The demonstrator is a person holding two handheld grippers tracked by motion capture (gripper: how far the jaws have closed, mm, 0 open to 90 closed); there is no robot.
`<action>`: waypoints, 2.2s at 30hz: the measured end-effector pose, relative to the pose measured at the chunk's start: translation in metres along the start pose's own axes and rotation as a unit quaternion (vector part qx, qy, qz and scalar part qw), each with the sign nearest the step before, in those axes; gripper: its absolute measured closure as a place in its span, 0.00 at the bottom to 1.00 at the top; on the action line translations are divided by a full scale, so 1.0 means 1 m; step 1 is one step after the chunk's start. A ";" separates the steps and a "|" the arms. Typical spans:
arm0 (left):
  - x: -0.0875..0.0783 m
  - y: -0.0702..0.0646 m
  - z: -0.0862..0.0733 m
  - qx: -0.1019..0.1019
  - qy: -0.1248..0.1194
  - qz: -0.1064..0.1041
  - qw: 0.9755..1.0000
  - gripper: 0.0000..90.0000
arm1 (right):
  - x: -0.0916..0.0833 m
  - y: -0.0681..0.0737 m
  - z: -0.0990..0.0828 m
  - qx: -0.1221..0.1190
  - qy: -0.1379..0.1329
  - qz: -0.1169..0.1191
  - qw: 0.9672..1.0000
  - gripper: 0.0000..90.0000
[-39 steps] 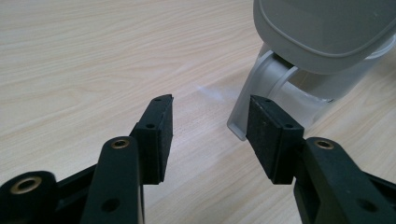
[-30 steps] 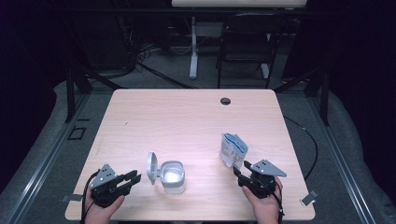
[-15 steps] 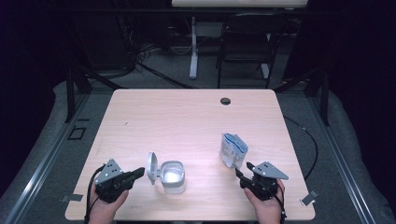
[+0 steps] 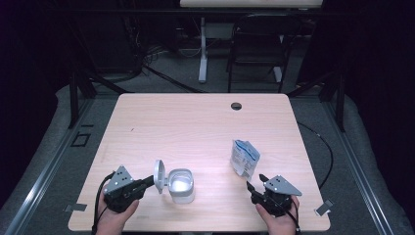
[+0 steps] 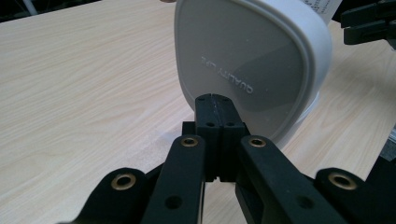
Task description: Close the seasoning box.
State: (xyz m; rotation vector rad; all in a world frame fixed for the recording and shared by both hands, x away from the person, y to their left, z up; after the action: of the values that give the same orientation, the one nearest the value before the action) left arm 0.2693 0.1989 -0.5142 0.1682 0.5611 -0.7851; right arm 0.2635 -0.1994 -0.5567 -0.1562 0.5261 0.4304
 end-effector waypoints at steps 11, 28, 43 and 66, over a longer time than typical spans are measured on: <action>0.009 -0.007 0.010 0.015 0.007 -0.006 1.000 1.00 | -0.002 0.000 -0.005 -0.004 0.006 0.001 1.000 0.51; 0.023 -0.024 0.024 0.042 0.012 -0.021 0.999 1.00 | -0.004 0.003 -0.004 0.003 -0.001 0.007 1.000 0.51; 0.001 -0.002 0.016 0.007 -0.012 0.017 1.000 0.76 | -0.012 0.008 -0.002 0.004 -0.003 0.019 1.000 0.51; -0.019 0.042 -0.058 -0.073 0.001 0.082 0.994 0.51 | -0.023 0.003 -0.022 0.002 0.002 0.004 1.000 0.49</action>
State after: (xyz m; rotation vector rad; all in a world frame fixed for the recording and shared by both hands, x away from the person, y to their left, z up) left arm 0.2639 0.2602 -0.5548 0.0795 0.5964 -0.5826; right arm 0.2343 -0.2107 -0.5641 -0.1503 0.5312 0.4363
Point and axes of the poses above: each handheld gripper's, and its own axes: x roughly forward along the jaws, z roughly out of its top, y roughly to its left, the point moved 3 cm from there along x, roughly forward along the jaws, and after that the axes turned 2 degrees about y, right-handed, at the moved point
